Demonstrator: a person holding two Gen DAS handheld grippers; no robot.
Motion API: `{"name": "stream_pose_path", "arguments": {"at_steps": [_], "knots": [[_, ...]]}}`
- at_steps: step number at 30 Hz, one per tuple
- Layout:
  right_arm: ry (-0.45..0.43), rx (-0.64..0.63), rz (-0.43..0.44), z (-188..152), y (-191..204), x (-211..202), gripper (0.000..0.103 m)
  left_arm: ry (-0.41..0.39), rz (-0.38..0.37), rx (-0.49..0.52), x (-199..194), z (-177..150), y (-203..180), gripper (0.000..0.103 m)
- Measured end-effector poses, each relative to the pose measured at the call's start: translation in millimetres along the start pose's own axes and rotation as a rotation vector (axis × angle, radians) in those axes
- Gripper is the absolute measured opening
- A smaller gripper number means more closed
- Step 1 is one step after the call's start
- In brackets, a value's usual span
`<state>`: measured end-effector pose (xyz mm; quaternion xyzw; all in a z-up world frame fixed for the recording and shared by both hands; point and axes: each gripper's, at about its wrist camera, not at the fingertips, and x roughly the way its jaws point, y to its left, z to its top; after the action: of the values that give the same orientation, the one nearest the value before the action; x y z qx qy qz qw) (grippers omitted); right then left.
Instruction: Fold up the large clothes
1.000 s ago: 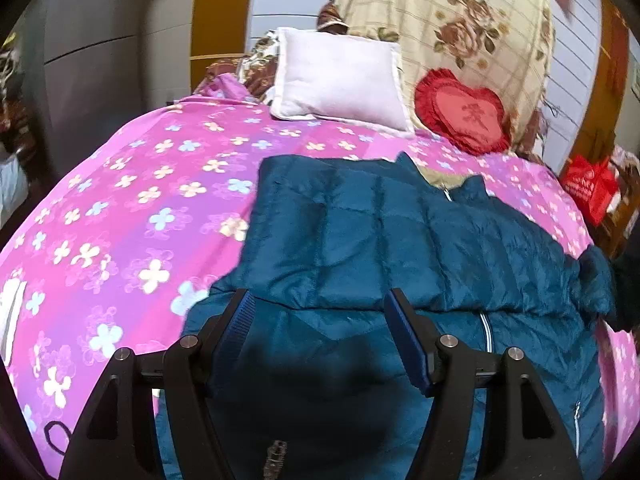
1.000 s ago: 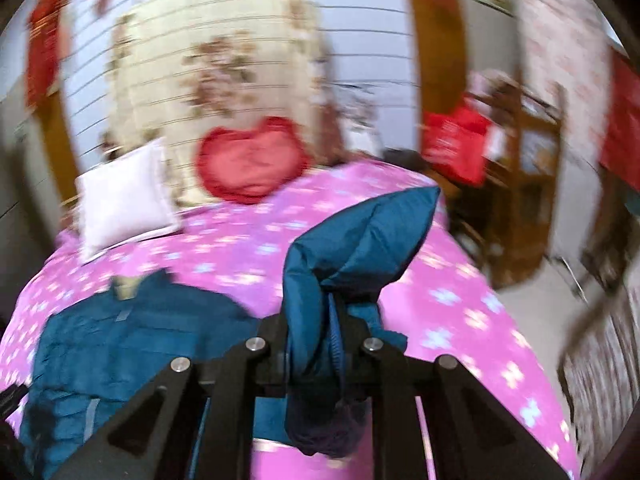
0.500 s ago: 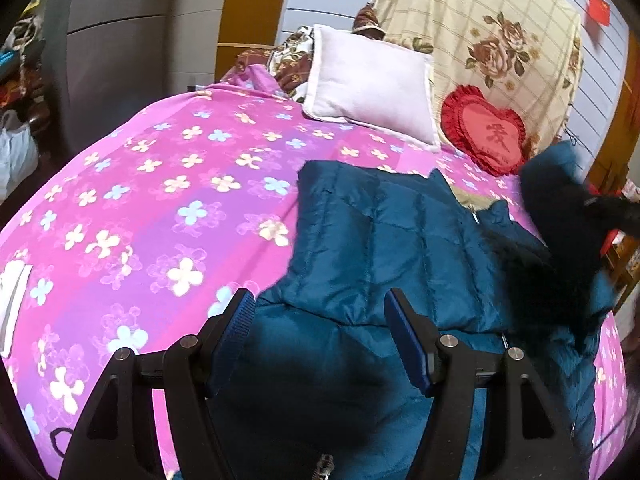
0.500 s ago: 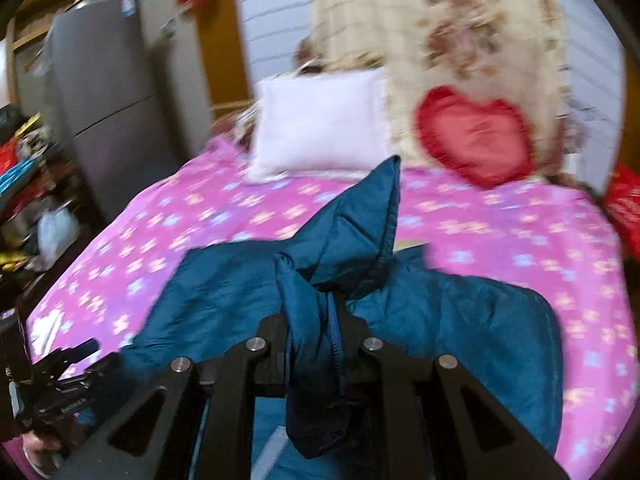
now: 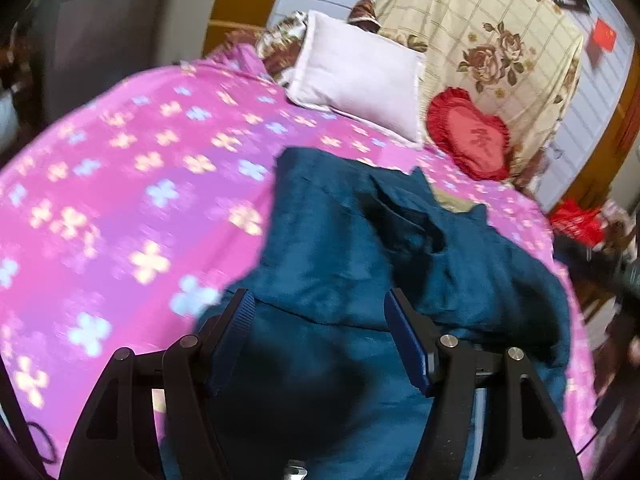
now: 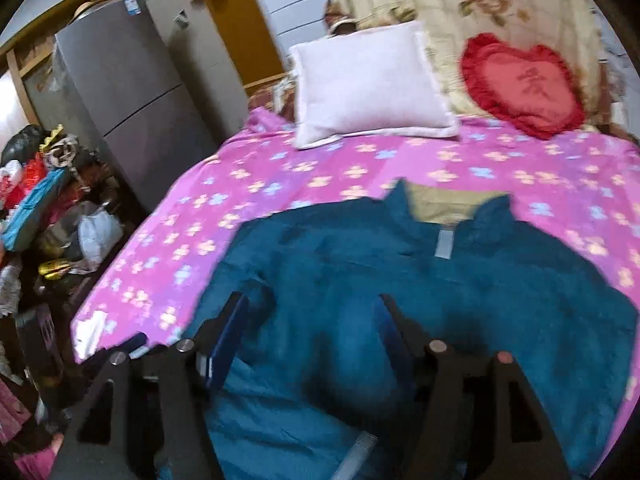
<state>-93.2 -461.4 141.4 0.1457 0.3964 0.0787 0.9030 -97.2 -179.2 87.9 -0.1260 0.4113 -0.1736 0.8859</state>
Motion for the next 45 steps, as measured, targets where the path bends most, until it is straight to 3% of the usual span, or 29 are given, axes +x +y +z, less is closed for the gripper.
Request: {"name": "stream_pose_path", "arguments": {"at_steps": [3,8,11,14,15,16,17,18,19,23,27,31,33,35,37,40,45], "knots": [[-0.017,0.02,-0.081,-20,-35,-33,0.075,0.02,-0.066,-0.022,7,-2,-11,0.05],[-0.033,0.139,-0.149,-65,-109,-93,0.079,-0.009,-0.077,0.022,12,-4,-44,0.05],[-0.031,0.195,-0.205,-91,-148,-120,0.08,-0.02,-0.038,0.071,22,-3,-63,0.05],[-0.052,0.244,-0.25,-106,-177,-141,0.081,-0.043,0.031,0.056,35,6,-72,0.049],[-0.06,0.261,-0.263,-108,-184,-145,0.083,-0.04,0.034,0.047,42,10,-73,0.04],[-0.068,0.279,-0.276,-110,-189,-147,0.085,-0.032,0.026,0.047,48,14,-73,0.015],[-0.074,0.287,-0.281,-110,-191,-147,0.085,-0.008,0.036,0.065,56,18,-74,0.003],[-0.08,0.282,-0.278,-110,-190,-144,0.085,0.013,0.065,0.086,61,21,-73,0.0],[-0.08,0.263,-0.274,-108,-188,-139,0.085,0.022,0.104,0.111,65,23,-73,0.0],[-0.075,0.18,-0.29,-96,-169,-106,0.085,0.0,0.118,0.143,59,24,-60,0.0],[-0.08,0.155,-0.24,-80,-157,-67,0.083,-0.016,0.158,0.164,59,22,-46,0.0],[0.054,0.158,-0.298,-82,-167,0,0.084,0.02,0.139,0.117,64,23,-33,0.0],[0.054,0.152,-0.308,-79,-166,4,0.084,0.008,0.114,0.087,55,26,-30,0.003],[0.059,0.158,-0.293,-71,-166,-6,0.084,-0.034,0.079,0.062,41,30,-28,0.016],[-0.018,0.169,-0.295,-67,-168,-29,0.084,-0.104,0.054,0.048,27,36,-31,0.027],[-0.083,0.176,-0.324,-59,-172,-48,0.084,-0.131,0.05,0.082,24,42,-44,0.031],[-0.063,0.166,-0.365,-46,-177,-23,0.084,-0.057,0.111,0.143,58,35,-52,0.031]]}}
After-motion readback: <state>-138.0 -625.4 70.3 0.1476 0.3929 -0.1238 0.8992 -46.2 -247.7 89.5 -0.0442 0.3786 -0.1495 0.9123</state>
